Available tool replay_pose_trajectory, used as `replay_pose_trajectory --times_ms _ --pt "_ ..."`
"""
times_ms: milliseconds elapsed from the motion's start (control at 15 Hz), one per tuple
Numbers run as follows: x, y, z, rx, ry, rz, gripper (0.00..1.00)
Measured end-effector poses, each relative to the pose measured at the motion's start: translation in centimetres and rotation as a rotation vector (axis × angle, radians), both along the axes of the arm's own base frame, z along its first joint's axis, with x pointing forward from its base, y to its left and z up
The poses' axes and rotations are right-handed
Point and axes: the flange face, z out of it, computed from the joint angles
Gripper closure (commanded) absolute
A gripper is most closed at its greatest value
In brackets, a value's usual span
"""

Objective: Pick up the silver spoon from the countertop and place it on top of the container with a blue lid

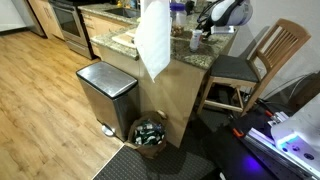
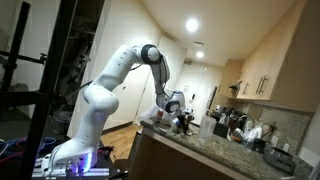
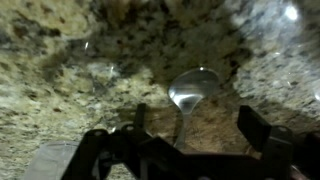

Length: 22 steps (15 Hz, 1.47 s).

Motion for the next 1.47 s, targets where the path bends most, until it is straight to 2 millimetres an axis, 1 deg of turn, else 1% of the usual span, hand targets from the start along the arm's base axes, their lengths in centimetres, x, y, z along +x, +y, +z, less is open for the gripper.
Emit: replay_pose_trajectory --times_ms 133,200,400,467,533,733,1267,1400,1467 --pt "0.0 -0.5 0.3 0.005 -0.004 -0.016 0.56" --pt "0.0 -0.7 0.4 0.007 -0.006 -0.023 0.65" --pt "0.0 -1.5 0.6 0.010 -0.011 -0.037 0.86" --pt "0.0 -1.7 0.6 0.011 -0.012 -0.041 0.95" --pt "0.0 -1.9 0.6 0.012 -0.013 -0.045 0.99" --pt "0.0 -2.2 0.6 0.015 -0.020 -0.049 1.00" --pt "0.0 -1.3 0.5 0.013 -0.039 -0.029 1.00" --pt "-0.1 -1.4 0.7 0.009 -0.040 -0.028 1.00" --pt "-0.2 -1.7 1.1 0.004 -0.047 -0.031 1.00"
